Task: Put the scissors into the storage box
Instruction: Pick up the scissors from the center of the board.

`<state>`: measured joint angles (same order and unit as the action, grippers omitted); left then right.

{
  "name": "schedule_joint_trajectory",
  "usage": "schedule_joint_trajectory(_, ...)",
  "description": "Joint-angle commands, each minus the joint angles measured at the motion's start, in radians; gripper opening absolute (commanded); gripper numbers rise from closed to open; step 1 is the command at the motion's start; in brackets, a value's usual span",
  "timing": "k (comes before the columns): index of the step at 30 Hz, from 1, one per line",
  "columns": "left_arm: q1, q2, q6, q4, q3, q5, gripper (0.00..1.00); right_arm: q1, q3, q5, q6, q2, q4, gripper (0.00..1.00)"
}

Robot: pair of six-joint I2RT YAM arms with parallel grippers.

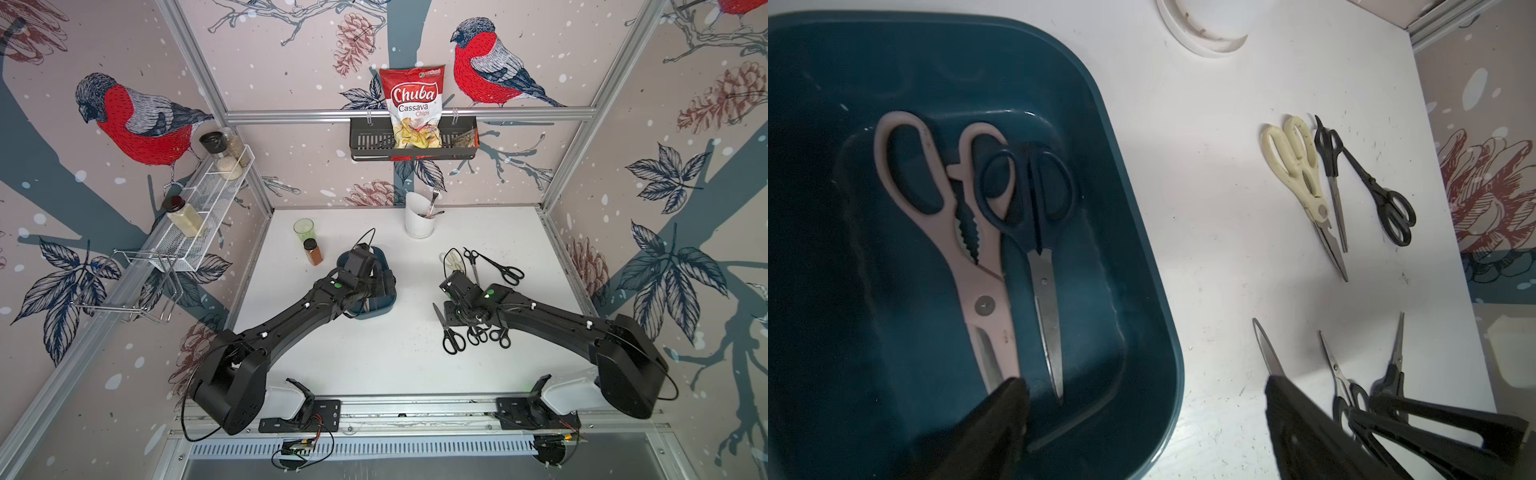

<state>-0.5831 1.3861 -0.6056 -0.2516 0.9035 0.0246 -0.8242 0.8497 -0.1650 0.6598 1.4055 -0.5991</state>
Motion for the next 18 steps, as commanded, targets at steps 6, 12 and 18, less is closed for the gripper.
schedule_joint_trajectory(6, -0.034, 0.033, -0.03, 0.003, 0.011, -0.027, 0.93, 0.008, -0.102, 0.053, 0.084, -0.054, -0.02, 0.35)
schedule_joint_trajectory(12, -0.035, 0.033, -0.03, 0.003, 0.001, -0.038, 0.93, -0.01, -0.141, 0.069, 0.105, -0.055, -0.002, 0.34)
schedule_joint_trajectory(18, -0.035, 0.037, -0.03, 0.002, -0.001, -0.042, 0.93, -0.013, -0.161, 0.085, 0.11, -0.045, 0.026, 0.32)
